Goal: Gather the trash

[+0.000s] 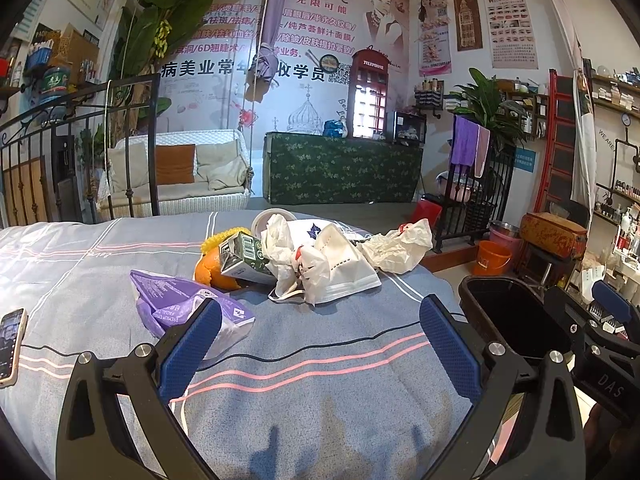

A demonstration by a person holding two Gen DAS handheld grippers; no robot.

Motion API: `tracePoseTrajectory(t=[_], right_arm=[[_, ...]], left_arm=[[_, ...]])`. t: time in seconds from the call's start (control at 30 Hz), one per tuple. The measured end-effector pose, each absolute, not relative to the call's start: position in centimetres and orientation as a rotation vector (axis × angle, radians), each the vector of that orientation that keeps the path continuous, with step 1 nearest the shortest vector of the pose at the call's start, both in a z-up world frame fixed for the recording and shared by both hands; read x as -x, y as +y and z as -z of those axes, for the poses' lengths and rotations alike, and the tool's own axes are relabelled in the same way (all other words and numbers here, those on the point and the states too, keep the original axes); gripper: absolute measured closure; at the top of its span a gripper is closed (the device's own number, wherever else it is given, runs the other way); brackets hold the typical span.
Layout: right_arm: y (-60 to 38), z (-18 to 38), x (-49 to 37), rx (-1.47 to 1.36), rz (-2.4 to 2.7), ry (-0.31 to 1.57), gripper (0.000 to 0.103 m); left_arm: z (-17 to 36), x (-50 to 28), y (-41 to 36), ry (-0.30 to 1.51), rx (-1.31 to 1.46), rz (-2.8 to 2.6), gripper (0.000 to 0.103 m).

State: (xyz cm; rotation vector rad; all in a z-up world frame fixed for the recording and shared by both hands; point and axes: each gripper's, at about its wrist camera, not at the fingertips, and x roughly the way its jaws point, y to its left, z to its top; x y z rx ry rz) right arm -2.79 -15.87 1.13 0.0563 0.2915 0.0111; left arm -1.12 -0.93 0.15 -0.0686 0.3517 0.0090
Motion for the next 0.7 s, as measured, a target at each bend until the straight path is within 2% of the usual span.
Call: tracePoseTrajectory(t=[0.7], right_arm=[[-15.74,-0.99,2.77,-0.052,-0.015,0.297,0.005]], left_arm=[[0.5,0.82,-0.63,0.356,0.069,-0.015,0.005]])
